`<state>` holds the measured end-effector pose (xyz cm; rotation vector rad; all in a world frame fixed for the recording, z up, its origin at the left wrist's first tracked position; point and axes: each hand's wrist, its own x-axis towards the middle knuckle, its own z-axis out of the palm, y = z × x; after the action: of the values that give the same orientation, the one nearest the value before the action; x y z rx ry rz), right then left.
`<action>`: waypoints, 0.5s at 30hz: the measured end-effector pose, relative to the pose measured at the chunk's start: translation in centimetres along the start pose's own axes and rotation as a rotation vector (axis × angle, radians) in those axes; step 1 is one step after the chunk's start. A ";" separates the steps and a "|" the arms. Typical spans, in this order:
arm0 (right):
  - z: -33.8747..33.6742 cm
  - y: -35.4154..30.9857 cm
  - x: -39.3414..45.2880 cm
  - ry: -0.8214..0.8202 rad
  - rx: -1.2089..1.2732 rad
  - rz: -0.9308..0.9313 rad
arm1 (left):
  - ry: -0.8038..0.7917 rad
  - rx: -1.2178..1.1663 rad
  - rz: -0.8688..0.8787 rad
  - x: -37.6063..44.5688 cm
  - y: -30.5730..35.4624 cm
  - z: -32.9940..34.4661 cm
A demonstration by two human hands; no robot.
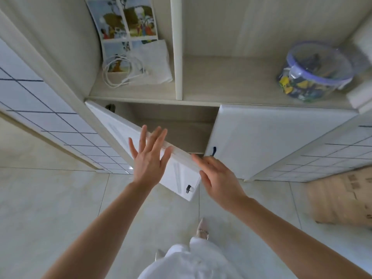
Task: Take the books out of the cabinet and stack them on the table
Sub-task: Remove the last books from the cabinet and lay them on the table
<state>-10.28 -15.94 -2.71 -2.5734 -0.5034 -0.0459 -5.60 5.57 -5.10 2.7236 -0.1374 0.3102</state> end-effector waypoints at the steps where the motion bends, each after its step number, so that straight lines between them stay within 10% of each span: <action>1: -0.3 0.9 0.9 0.036 -0.073 -0.037 | 0.014 0.012 -0.020 0.7 0.5 0.6; 15: 0.7 4.7 7.7 -0.020 -0.513 -0.214 | 0.073 0.061 -0.096 7.1 1.7 3.1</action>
<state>-1.45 -16.73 -4.60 -3.0021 -0.8681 -0.2542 1.67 2.41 -5.62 2.7640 0.0236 0.3911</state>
